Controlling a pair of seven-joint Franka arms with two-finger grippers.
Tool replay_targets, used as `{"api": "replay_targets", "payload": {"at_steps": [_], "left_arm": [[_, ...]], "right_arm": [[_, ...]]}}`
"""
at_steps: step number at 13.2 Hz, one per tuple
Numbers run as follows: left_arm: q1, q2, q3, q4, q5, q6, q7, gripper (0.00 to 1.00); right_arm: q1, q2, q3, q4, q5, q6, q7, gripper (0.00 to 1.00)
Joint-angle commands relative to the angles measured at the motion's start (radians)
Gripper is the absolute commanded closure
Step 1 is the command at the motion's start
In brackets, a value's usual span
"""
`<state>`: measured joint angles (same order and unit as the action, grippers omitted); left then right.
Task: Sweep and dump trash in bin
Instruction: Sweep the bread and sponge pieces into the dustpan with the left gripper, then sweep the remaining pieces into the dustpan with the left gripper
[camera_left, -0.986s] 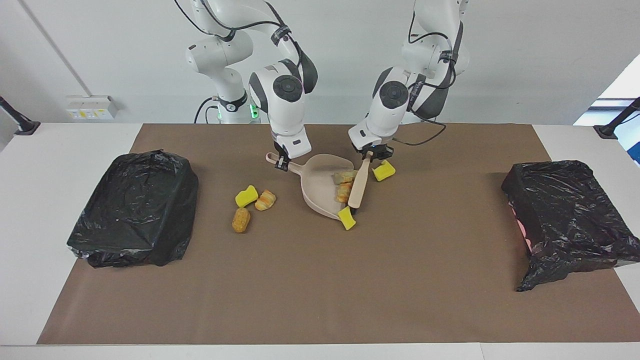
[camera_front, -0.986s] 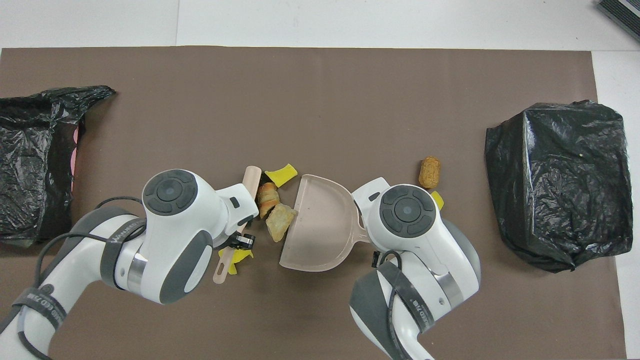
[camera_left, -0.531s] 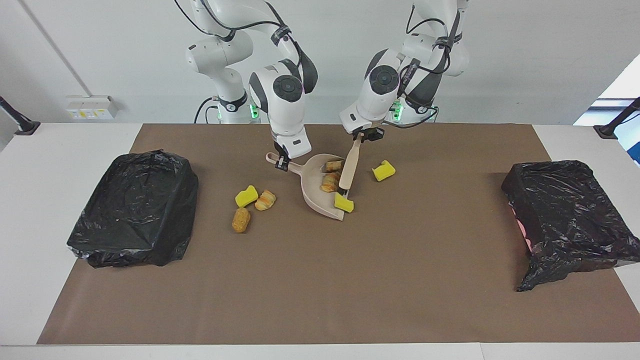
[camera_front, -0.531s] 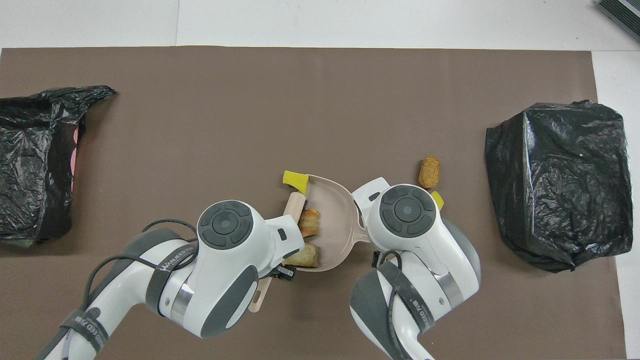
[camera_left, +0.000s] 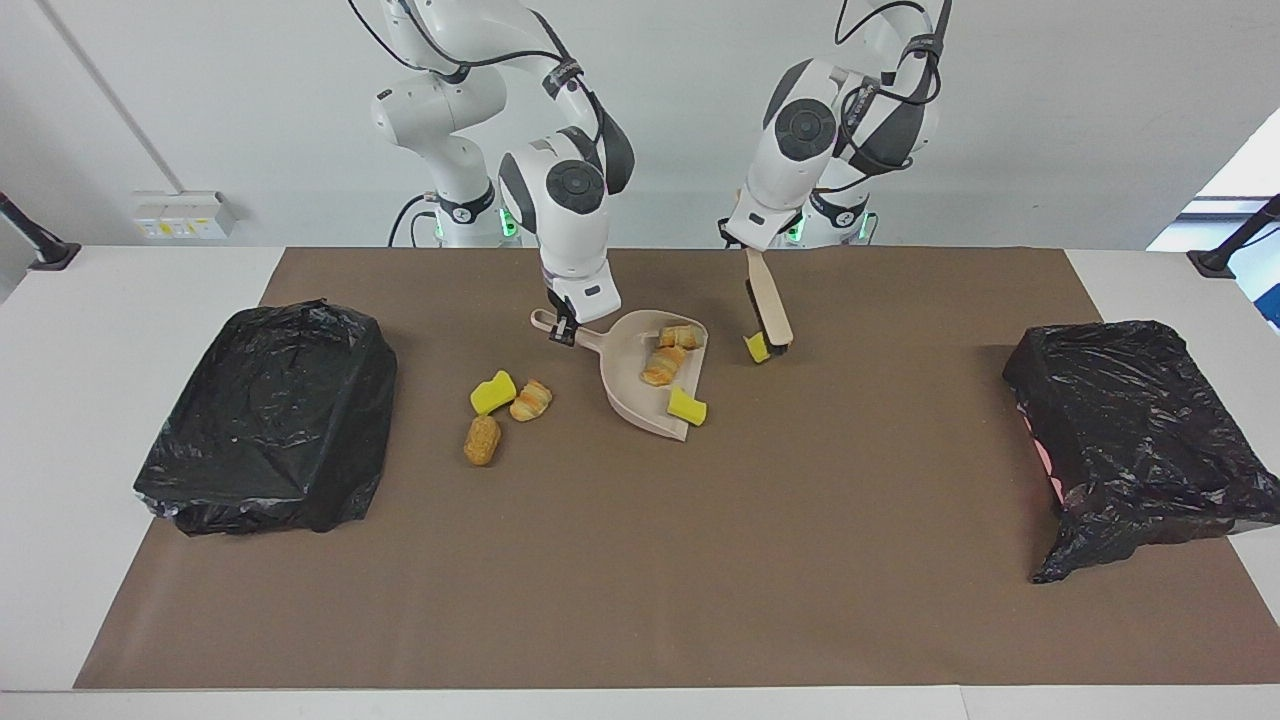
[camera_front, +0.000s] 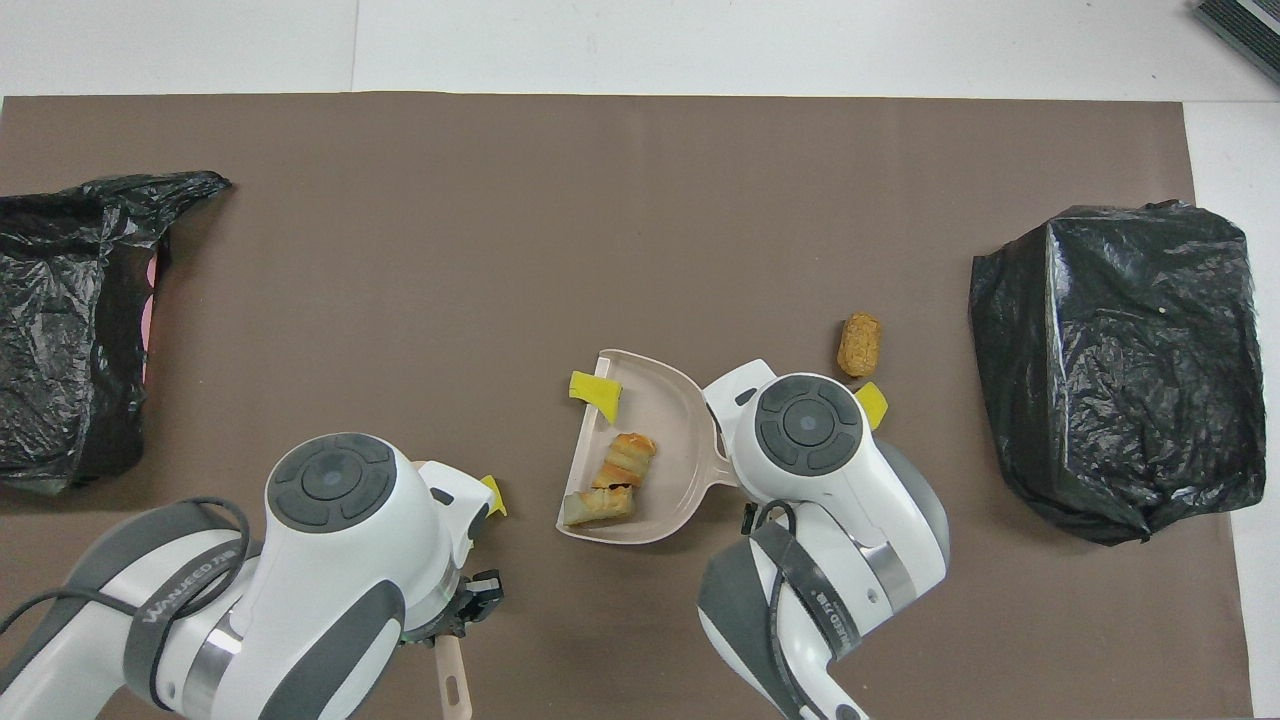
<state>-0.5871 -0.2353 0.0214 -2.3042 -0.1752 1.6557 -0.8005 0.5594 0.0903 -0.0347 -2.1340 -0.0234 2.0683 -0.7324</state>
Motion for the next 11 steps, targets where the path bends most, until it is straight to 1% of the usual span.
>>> {"api": "replay_targets", "payload": {"at_steps": [1, 2, 4, 6, 7, 8, 10, 11], "left_arm": [[0.035, -0.104, -0.006, -0.118, 0.025, 0.041, -0.103, 1.00], [0.033, -0.095, -0.009, -0.130, 0.025, 0.079, -0.147, 1.00], [0.013, -0.069, -0.012, -0.178, 0.023, 0.224, -0.210, 1.00], [-0.026, 0.011, -0.012, -0.166, 0.001, 0.355, -0.247, 1.00], [-0.045, 0.075, -0.014, -0.135, -0.048, 0.440, -0.250, 1.00], [-0.075, 0.144, -0.012, -0.085, -0.103, 0.490, -0.250, 1.00], [-0.088, 0.227, -0.014, 0.041, -0.165, 0.526, -0.244, 1.00], [-0.108, 0.259, -0.014, 0.101, -0.167, 0.527, -0.233, 1.00]], "right_arm": [[0.000, 0.009, 0.002, -0.010, 0.016, 0.038, -0.015, 1.00], [0.000, 0.009, 0.002, -0.010, 0.016, 0.038, -0.013, 1.00], [0.000, 0.009, 0.002, -0.010, 0.016, 0.038, -0.013, 1.00], [0.000, 0.009, 0.002, -0.010, 0.016, 0.038, -0.001, 1.00], [0.000, 0.009, 0.002, -0.010, 0.016, 0.038, -0.001, 1.00], [0.000, 0.009, 0.002, -0.010, 0.016, 0.038, -0.001, 1.00], [0.000, 0.009, 0.002, -0.010, 0.016, 0.038, 0.001, 1.00], [0.000, 0.009, 0.002, -0.010, 0.016, 0.038, 0.001, 1.00]]}}
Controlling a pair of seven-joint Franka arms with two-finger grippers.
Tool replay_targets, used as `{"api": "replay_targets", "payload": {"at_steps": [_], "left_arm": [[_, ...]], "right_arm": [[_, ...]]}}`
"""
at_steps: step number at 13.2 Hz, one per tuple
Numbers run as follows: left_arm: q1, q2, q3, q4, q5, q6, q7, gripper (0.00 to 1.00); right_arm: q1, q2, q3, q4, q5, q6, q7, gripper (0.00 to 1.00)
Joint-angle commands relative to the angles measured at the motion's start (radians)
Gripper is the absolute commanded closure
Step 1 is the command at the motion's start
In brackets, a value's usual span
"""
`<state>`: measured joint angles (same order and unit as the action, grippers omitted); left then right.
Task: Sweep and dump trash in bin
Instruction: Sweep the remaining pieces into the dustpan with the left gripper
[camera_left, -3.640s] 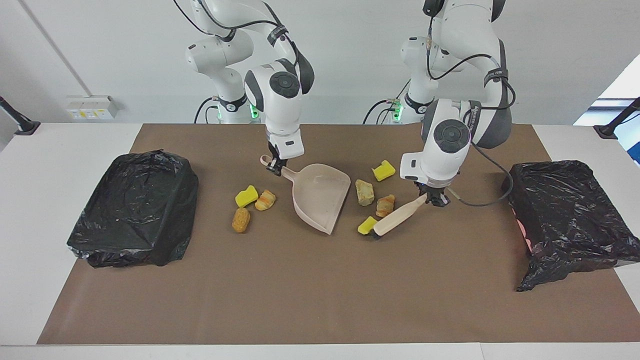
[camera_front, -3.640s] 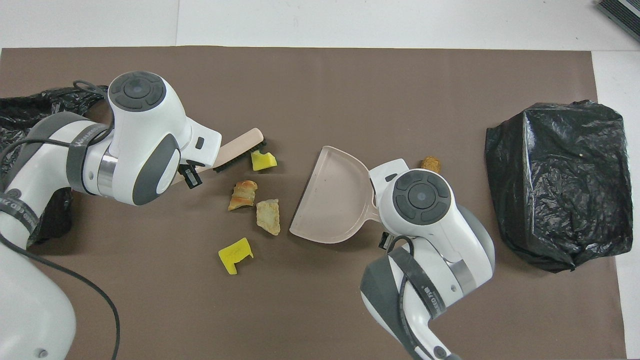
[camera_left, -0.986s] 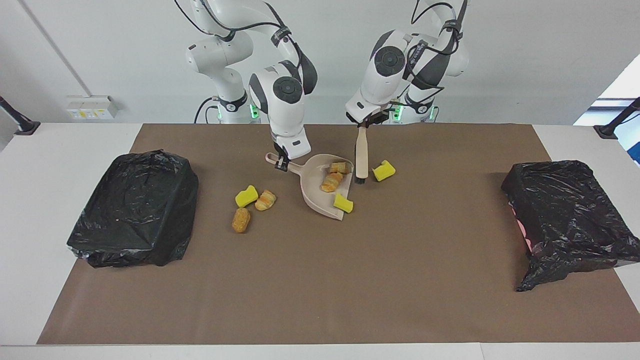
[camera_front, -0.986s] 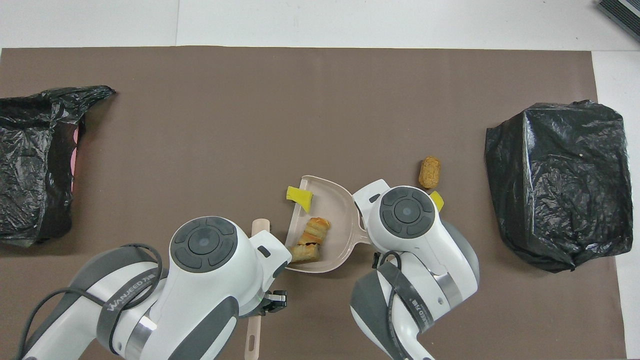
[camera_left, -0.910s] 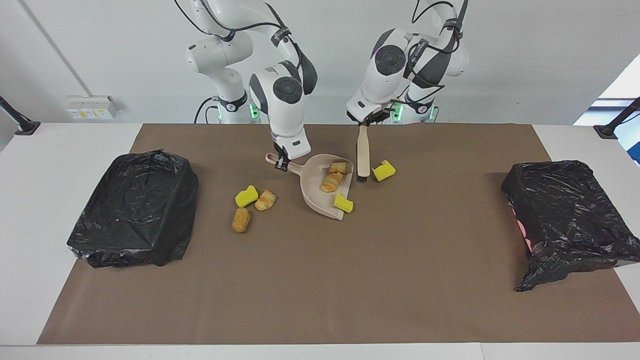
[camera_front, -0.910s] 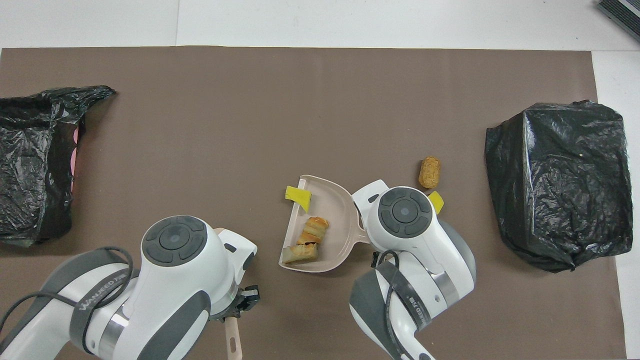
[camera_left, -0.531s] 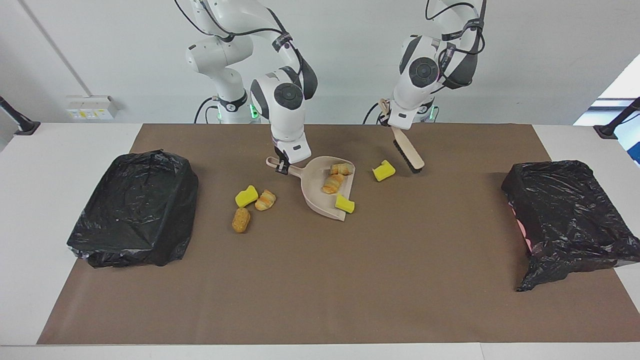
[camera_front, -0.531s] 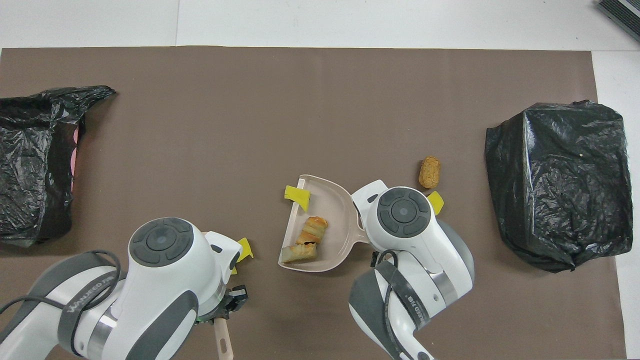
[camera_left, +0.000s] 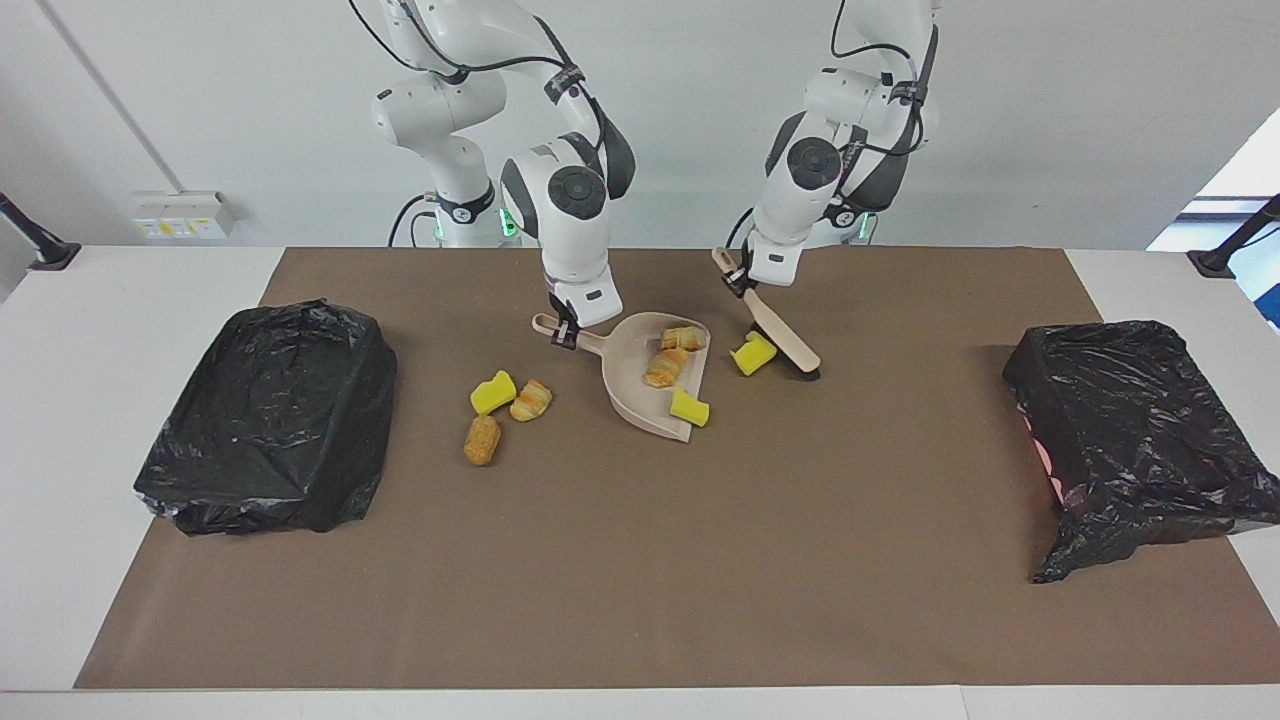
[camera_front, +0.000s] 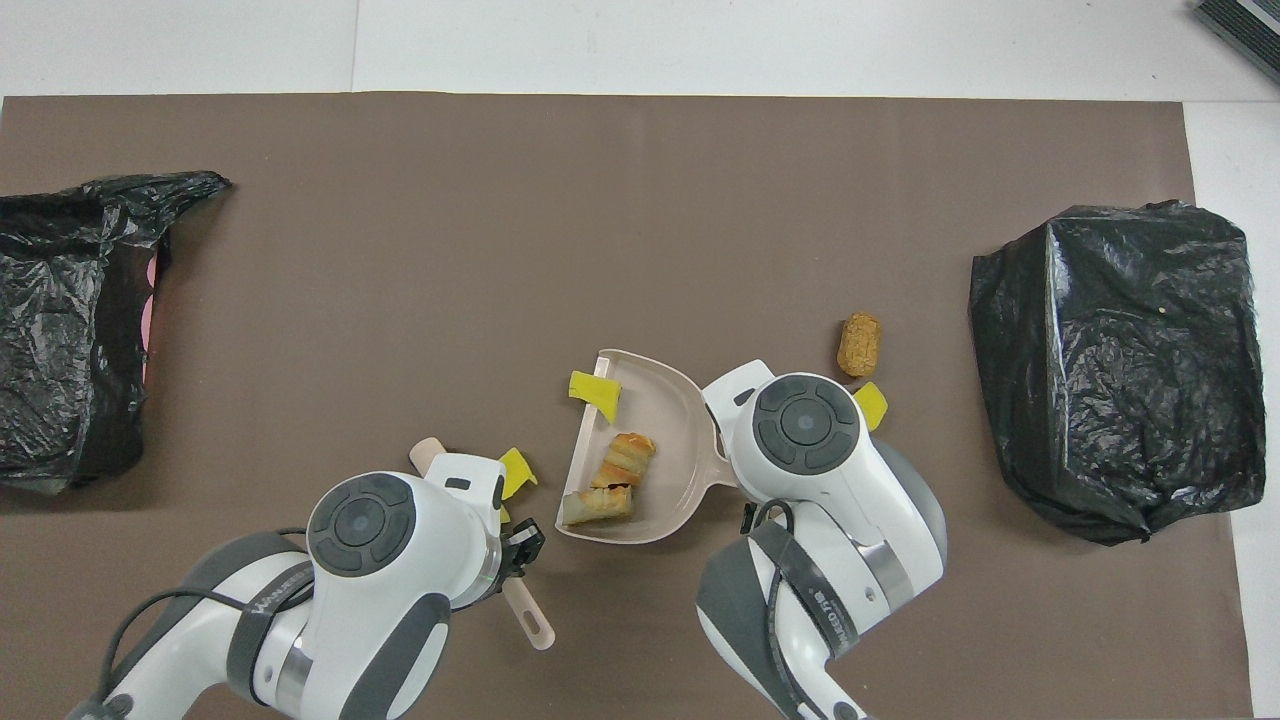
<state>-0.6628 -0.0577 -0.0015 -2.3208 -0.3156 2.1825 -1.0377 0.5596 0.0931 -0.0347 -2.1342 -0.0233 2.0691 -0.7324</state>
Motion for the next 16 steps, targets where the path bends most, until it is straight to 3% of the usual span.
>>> {"api": "replay_targets", "payload": {"at_steps": [1, 5, 8, 11, 16], "left_arm": [[-0.078, 0.090, 0.006, 0.142, -0.028, 0.006, 0.027, 1.00], [-0.184, 0.076, 0.006, 0.153, -0.028, -0.007, 0.244, 1.00], [-0.160, 0.090, 0.015, 0.224, 0.002, -0.184, 0.297, 1.00], [-0.103, 0.050, 0.018, 0.256, 0.117, -0.297, 0.318, 1.00], [-0.092, -0.022, 0.018, 0.270, 0.177, -0.380, 0.343, 1.00]], "right_arm": [[0.000, 0.007, 0.002, -0.010, 0.016, 0.037, 0.001, 1.00], [0.000, 0.007, 0.002, -0.010, 0.016, 0.037, 0.007, 1.00], [0.002, 0.007, 0.002, -0.010, 0.016, 0.037, 0.007, 1.00], [0.002, 0.007, 0.002, -0.009, 0.016, 0.037, 0.007, 1.00], [-0.012, -0.003, 0.001, 0.019, 0.016, 0.023, 0.018, 1.00]]}}
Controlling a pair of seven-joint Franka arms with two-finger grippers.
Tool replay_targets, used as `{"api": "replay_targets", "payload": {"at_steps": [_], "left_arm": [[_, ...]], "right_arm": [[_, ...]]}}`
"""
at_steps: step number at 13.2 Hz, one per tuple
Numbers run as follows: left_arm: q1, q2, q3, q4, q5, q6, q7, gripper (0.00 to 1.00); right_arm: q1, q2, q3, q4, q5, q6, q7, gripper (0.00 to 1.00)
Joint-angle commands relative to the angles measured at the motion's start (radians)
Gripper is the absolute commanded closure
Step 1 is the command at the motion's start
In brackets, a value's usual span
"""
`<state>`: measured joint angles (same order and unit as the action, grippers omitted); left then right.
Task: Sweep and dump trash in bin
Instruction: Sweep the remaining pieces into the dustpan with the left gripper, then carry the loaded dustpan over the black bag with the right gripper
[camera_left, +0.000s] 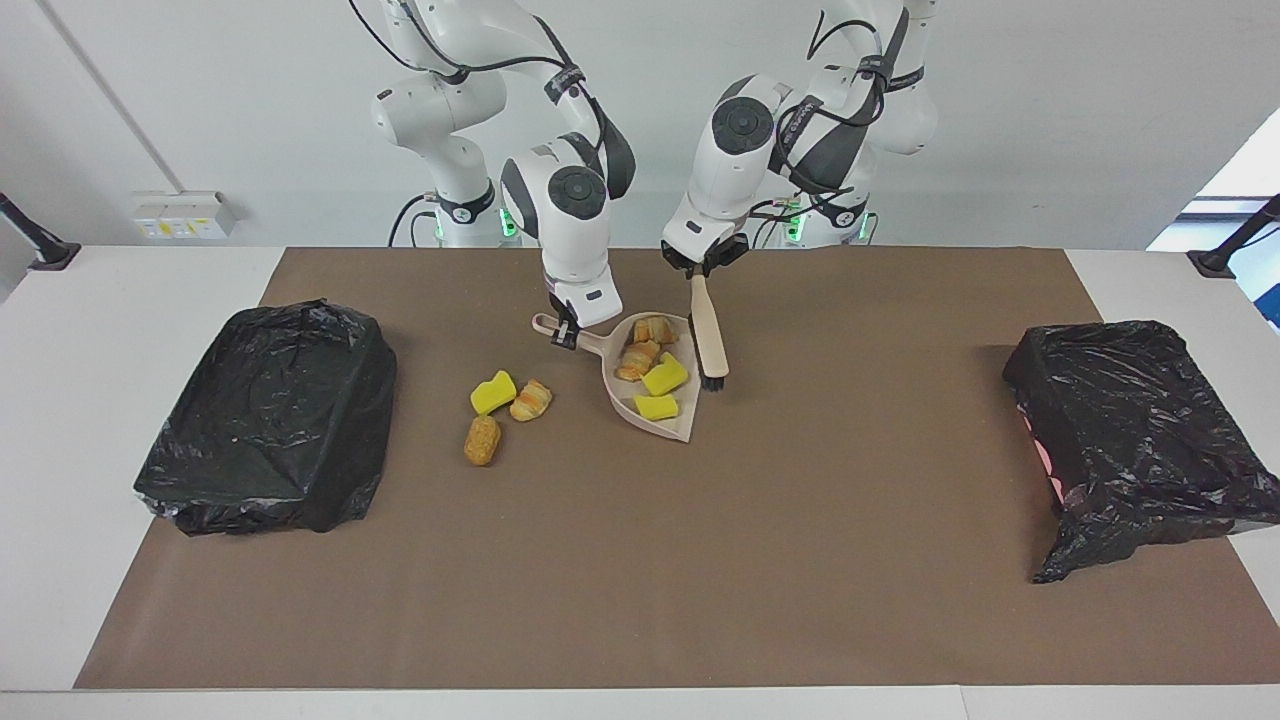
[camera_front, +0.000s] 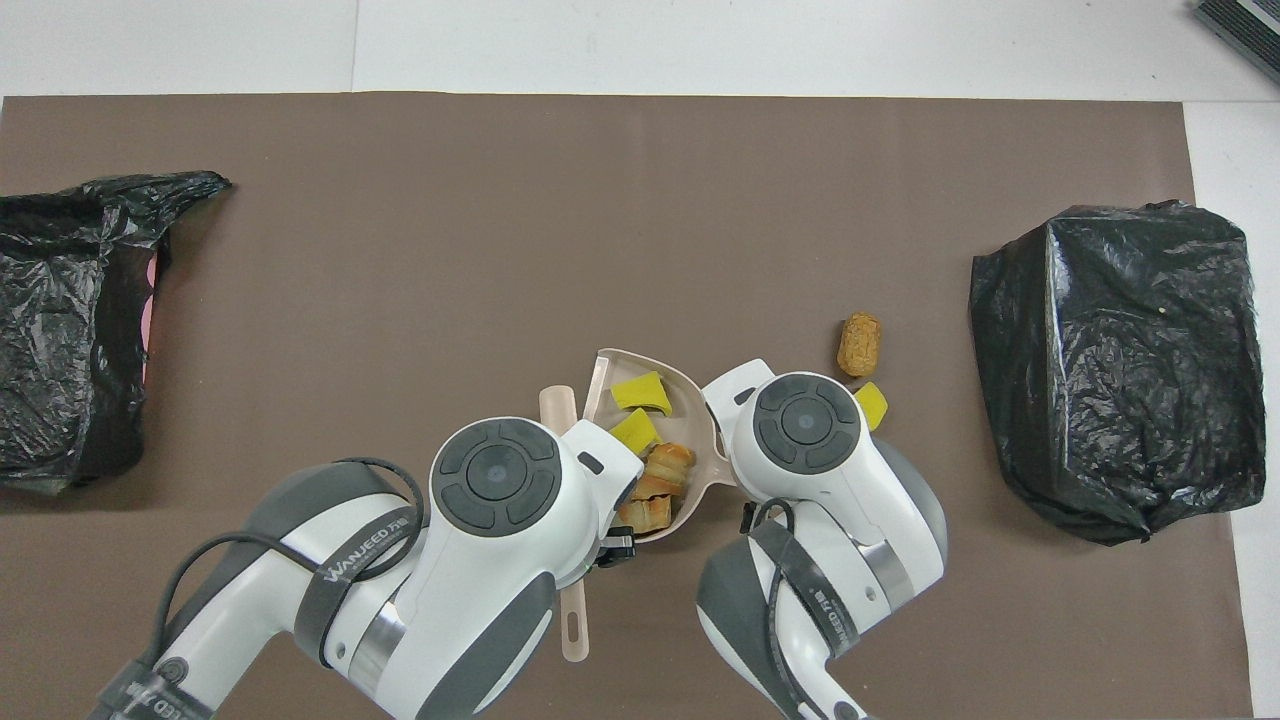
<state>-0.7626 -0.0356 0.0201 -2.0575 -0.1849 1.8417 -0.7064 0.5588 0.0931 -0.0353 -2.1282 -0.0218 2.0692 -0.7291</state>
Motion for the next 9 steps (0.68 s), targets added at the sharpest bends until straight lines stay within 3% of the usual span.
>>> {"api": "replay_targets", "payload": {"at_steps": [1, 3, 5, 9], "left_arm": [[0.009, -0.062, -0.003, 0.007, 0.057, -0.067, 0.008, 1.00], [-0.001, -0.101, -0.006, -0.025, 0.071, -0.127, -0.005, 1.00], [-0.032, -0.161, -0.023, -0.122, 0.071, -0.079, -0.031, 1.00], [-0.182, -0.176, -0.026, -0.249, 0.068, 0.092, -0.241, 1.00]], "right_arm": [[-0.016, -0.009, -0.003, 0.020, 0.014, 0.019, 0.007, 1.00], [-0.054, -0.038, -0.006, 0.036, 0.013, -0.024, -0.016, 1.00], [-0.100, -0.067, -0.009, 0.069, 0.014, -0.092, -0.081, 1.00], [-0.245, -0.107, -0.009, 0.192, 0.014, -0.245, -0.177, 1.00]]}}
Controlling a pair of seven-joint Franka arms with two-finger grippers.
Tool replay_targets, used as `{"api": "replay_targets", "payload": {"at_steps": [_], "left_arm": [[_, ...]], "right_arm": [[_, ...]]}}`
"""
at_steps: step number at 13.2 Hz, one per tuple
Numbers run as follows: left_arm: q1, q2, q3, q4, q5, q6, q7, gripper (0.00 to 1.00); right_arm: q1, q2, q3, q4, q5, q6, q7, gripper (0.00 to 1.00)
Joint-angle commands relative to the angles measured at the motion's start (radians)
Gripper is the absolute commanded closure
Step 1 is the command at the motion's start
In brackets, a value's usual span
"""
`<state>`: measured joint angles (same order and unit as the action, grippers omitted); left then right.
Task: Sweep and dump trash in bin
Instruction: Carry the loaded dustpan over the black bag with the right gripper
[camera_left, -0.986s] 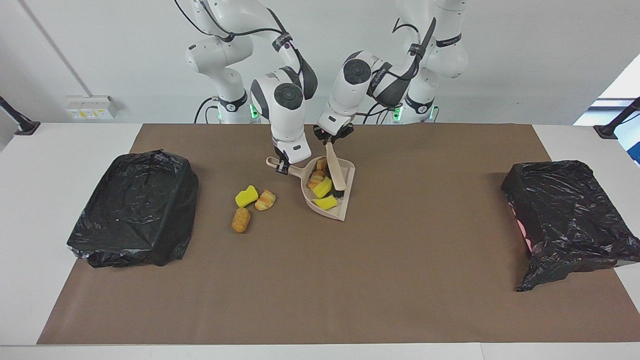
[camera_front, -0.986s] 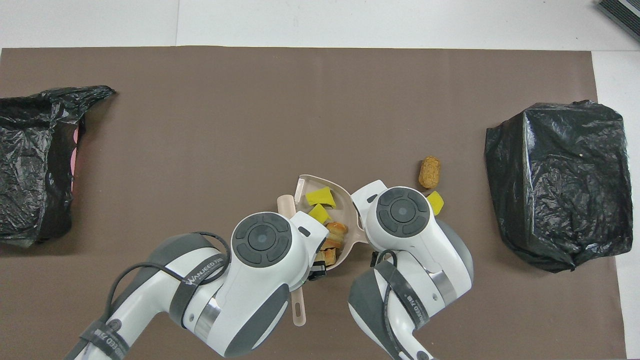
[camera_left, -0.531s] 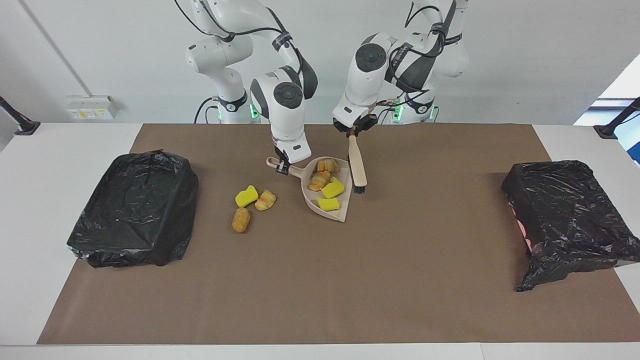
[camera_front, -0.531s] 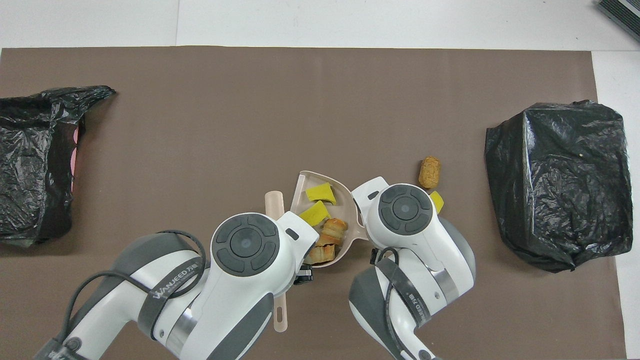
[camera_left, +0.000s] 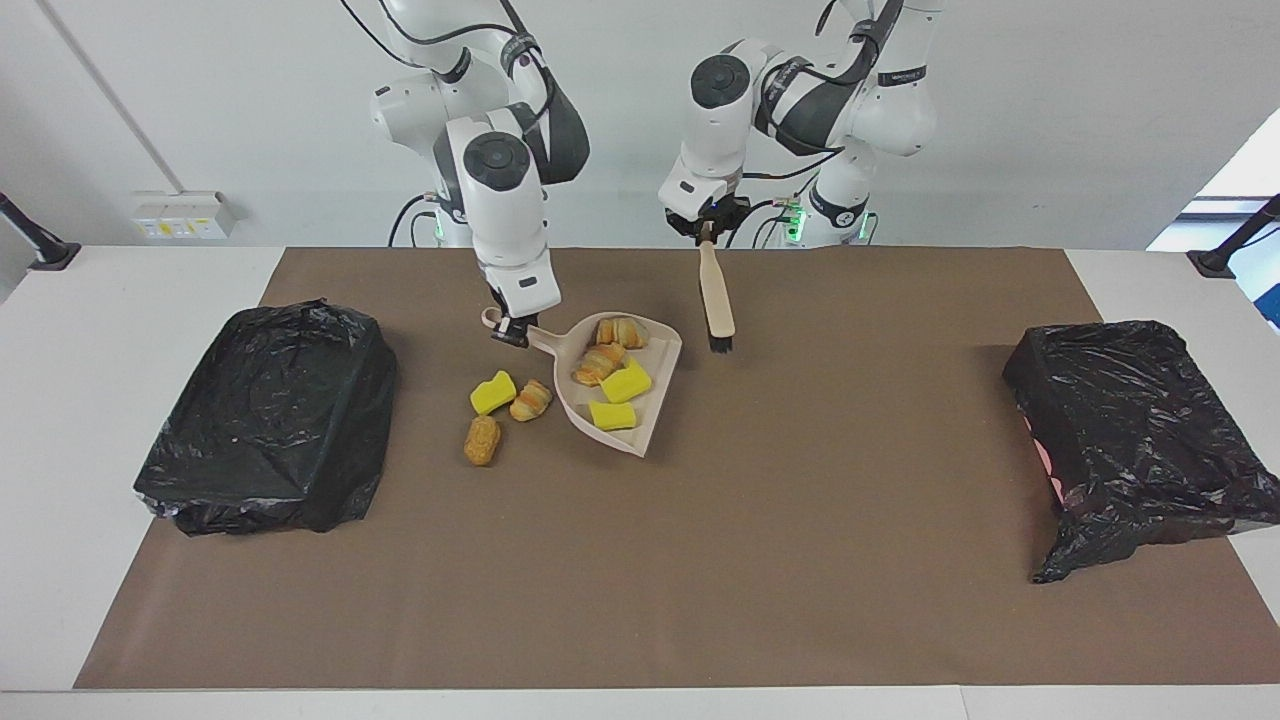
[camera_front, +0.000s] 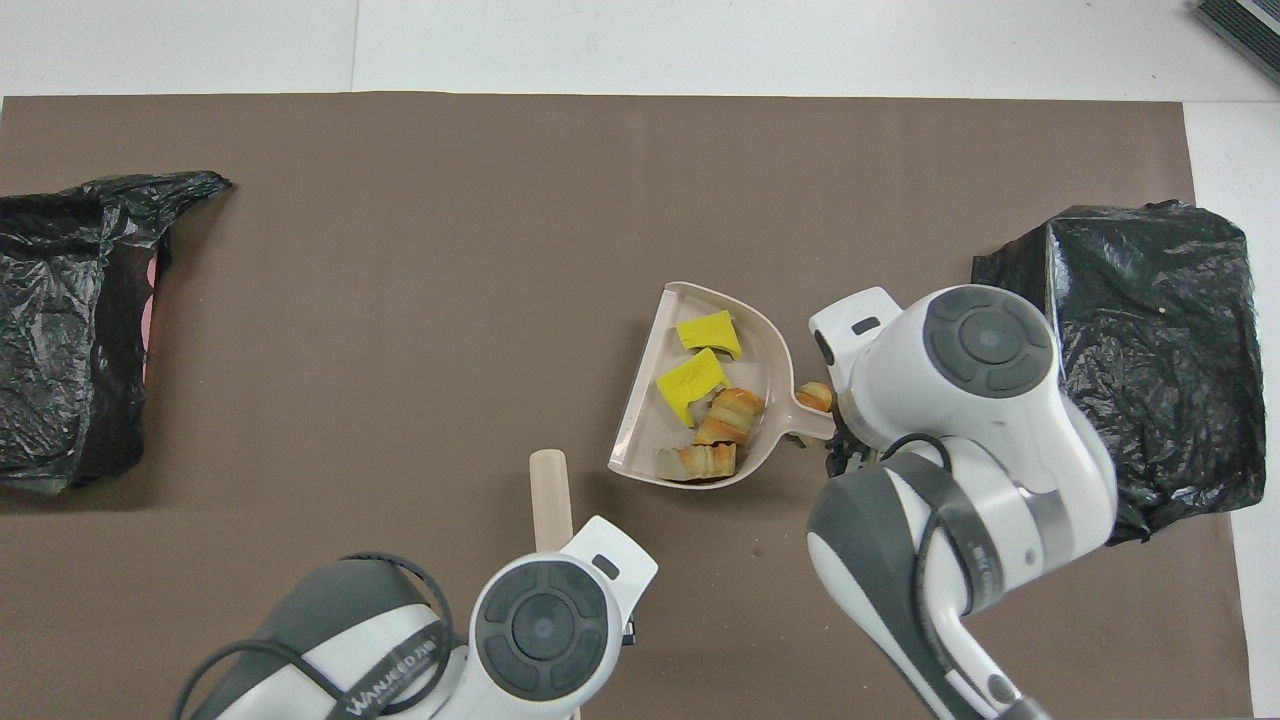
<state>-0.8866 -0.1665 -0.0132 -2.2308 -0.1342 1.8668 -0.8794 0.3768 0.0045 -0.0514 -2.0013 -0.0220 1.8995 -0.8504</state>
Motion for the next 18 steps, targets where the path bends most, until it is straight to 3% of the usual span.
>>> {"api": "replay_targets", "payload": {"at_steps": [1, 4, 10, 13, 15, 16, 18], "left_arm": [[-0.104, -0.044, 0.007, -0.099, 0.016, 0.113, -0.085, 1.00], [-0.236, -0.039, 0.007, -0.211, 0.015, 0.305, -0.211, 1.00], [-0.299, -0.031, 0.005, -0.251, 0.007, 0.347, -0.233, 1.00], [-0.307, -0.016, 0.005, -0.253, 0.004, 0.373, -0.231, 1.00], [-0.333, 0.066, 0.007, -0.247, 0.004, 0.397, -0.243, 1.00], [-0.322, 0.080, 0.007, -0.233, 0.004, 0.410, -0.233, 0.99], [-0.290, 0.071, 0.009, -0.205, 0.004, 0.394, -0.204, 0.84]], "right_arm": [[-0.105, -0.018, 0.007, 0.106, 0.013, -0.120, -0.081, 1.00], [-0.244, -0.034, 0.004, 0.150, 0.011, -0.157, -0.169, 1.00], [-0.539, -0.032, -0.002, 0.200, -0.012, -0.183, -0.465, 1.00], [-0.620, -0.023, -0.008, 0.203, -0.132, -0.165, -0.565, 1.00], [-0.668, 0.008, -0.010, 0.261, -0.180, -0.120, -0.700, 1.00], [-0.683, 0.018, -0.010, 0.285, -0.217, -0.116, -0.746, 1.00], [-0.700, 0.022, -0.008, 0.291, -0.262, -0.062, -0.795, 1.00]]}}
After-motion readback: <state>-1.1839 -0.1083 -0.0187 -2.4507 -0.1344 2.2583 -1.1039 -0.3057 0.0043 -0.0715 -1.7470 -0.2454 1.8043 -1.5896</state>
